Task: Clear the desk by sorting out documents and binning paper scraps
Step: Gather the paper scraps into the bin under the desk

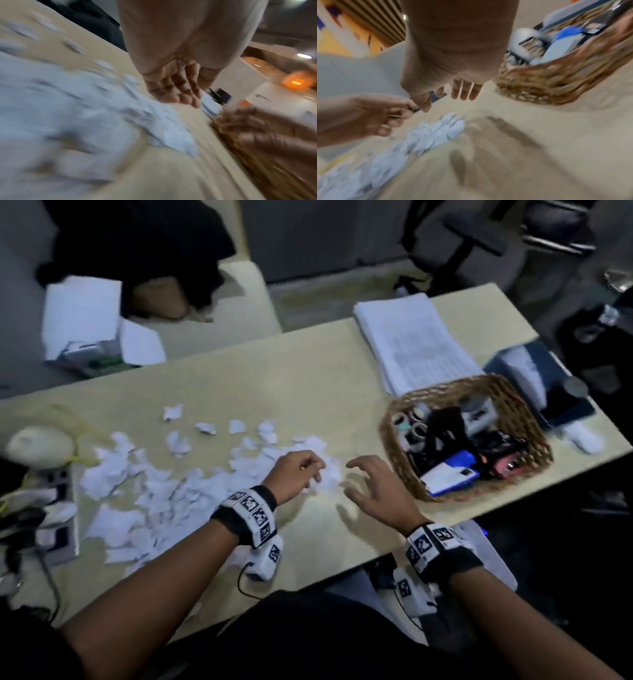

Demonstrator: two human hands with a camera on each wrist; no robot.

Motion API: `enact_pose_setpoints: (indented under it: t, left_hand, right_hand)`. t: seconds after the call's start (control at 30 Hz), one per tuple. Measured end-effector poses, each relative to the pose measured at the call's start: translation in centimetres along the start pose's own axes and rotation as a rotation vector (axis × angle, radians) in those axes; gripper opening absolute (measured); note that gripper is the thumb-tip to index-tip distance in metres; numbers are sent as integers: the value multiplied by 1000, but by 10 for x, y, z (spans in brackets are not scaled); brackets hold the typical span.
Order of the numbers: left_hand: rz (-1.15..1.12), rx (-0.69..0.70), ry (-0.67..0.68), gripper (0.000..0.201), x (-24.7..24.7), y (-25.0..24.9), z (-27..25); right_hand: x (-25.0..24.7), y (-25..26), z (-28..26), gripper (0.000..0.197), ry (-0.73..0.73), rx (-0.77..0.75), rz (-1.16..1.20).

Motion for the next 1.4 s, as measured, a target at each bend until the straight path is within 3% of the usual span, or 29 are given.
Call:
enact_pose_setpoints:
  t: [0.1,0.23,0.33,0.43,0.53,0.6,0.77,0.87,0.93,1.0,1.07,1.2,1.3,1.4]
  left_hand:
    - [4,-62,-277,19,-81,53,-27]
    - [78,-134,-573,15,-164,110,-64]
    - [268,-199,-731,11,-207,152,-88]
    - [427,-327,-822,21,-234,193,-112]
    - [453,-377,-845,33,-247,226,-126]
    - [481,-339,-825,40,-245,237,-125]
    - [511,-264,-879,51,-243,224,-123]
    - [551,-355,-970,54,-265,223,-123]
    - [529,-435,-929,59,-270,233,-114]
    - [507,-434,-833,60,-260,235,-102]
    - [524,-333,-765,57,-241,224,-92]
    - [397,-195,-843,51,-238,206,-94]
    - [478,-235,-882,54,-270,210,-83]
    - [606,-310,-670,59,-290,226,-54]
  right_hand:
    - [49,6,30,66,156,28,-138]
    - [88,21,68,104,187,71,-315]
    - [114,17,84,128,219,241,-332]
    - [142,31,90,132,244,199,-371]
    - [171,51,96,129,284,92,-369]
    - [184,65,103,125,296,23,-373]
    - [203,97,111,101,328,-113,-460]
    - [201,120,120,80,238,-220,-450]
    - [198,135,139,72,177,-264,-371]
    - [204,146,163,70,204,-266,-300]
    - [219,157,185,72,277,-304,-329]
    - [257,186,219,73,420,-401,-488]
    - [279,205,239,76,424,-447,-555]
    - [297,204,250,82,486,-372,-598]
Point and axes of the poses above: each hand's wrist, its own z-axis towards the middle knuckle, its own x-axis out of the palm, y = z × x, the point moved 9 cm from there along z, towards the middle knuckle, and after that the axes turned 4 degrees about z, right-handed, at the moved point
